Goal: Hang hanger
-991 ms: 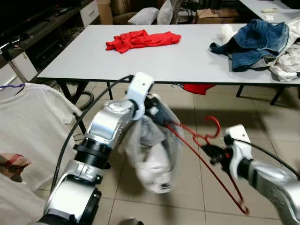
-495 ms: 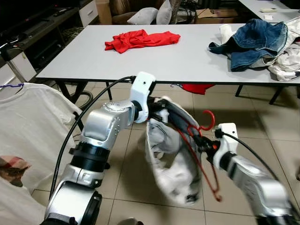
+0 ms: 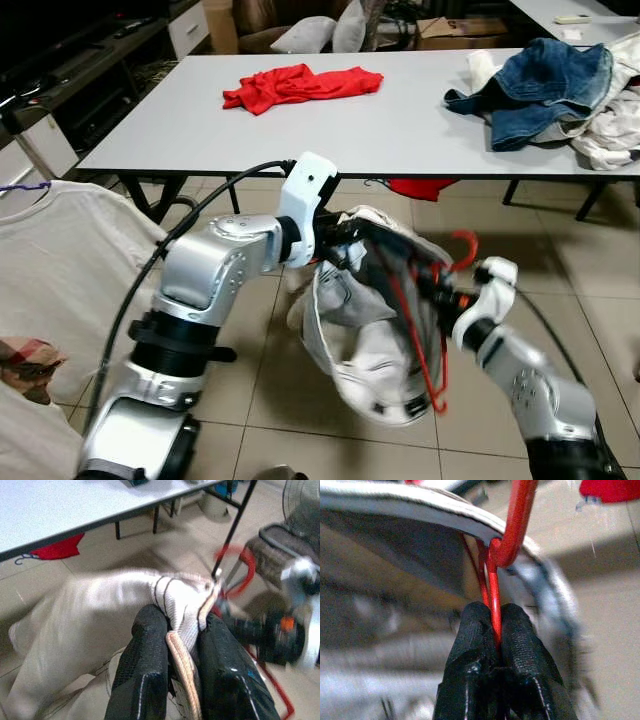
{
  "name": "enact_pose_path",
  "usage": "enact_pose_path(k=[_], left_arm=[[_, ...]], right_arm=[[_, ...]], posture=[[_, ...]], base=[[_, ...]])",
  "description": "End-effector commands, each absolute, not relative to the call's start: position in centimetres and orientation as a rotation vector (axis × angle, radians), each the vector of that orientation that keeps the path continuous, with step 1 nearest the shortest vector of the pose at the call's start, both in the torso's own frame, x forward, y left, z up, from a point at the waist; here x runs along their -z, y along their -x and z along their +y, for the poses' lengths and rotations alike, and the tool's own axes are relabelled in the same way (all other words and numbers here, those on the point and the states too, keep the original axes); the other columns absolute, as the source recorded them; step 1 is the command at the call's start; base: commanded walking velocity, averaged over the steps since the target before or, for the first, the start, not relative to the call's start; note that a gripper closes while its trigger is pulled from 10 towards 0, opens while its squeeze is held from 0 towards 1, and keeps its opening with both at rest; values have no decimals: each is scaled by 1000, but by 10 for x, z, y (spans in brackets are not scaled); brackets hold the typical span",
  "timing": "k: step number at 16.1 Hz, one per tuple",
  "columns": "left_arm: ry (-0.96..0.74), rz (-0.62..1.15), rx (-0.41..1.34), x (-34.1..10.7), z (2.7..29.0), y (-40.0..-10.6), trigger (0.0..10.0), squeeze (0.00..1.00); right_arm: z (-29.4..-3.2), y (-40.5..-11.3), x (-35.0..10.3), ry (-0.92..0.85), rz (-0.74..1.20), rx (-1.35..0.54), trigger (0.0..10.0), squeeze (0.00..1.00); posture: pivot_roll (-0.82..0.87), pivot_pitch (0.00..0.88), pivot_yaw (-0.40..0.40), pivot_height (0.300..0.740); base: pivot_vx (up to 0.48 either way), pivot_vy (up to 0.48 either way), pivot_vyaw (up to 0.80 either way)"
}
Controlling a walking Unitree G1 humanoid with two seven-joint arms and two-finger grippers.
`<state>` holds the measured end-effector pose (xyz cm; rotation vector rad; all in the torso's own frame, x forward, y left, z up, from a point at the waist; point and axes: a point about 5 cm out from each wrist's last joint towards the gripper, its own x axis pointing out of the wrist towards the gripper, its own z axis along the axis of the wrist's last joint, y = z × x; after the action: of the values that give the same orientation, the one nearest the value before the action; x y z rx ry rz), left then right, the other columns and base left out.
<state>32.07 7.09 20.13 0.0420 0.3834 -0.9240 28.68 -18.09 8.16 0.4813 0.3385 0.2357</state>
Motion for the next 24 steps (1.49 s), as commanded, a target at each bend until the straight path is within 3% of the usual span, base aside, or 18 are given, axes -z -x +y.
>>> enact_pose_path(k=[1, 5, 9, 13, 17, 24], left_arm=[[-58, 408, 987, -200, 70, -313, 0, 0], [97, 432, 1139, -216, 65, -299, 0, 0], [372, 372, 1294, -261, 59, -298, 0, 0], [522, 356, 1255, -280, 65, -310, 0, 0], [447, 416, 1064, -253, 65, -321, 0, 0], [310, 452, 1072, -235, 57, -313, 0, 0]], right_arm=[[-186, -299, -101, -547, 205, -194, 10000, 0], [-199, -320, -117, -580, 70, -65, 10000, 0], [-204, -333, -127, -430, -47, 23, 10000, 0], [-208, -332, -145, -367, -251, 106, 10000, 0], [-187, -328, -156, -317, -393, 6, 10000, 0], [-189, -334, -173, -303, -498, 14, 10000, 0]], posture=[[-14, 0, 109, 740], [0, 0, 128, 740], [16, 0, 126, 740], [32, 0, 135, 740], [30, 0, 137, 740], [19, 0, 119, 740]], base=[[0, 0, 0], [0, 0, 0], [0, 0, 0], [0, 0, 0], [0, 0, 0], [0, 0, 0]])
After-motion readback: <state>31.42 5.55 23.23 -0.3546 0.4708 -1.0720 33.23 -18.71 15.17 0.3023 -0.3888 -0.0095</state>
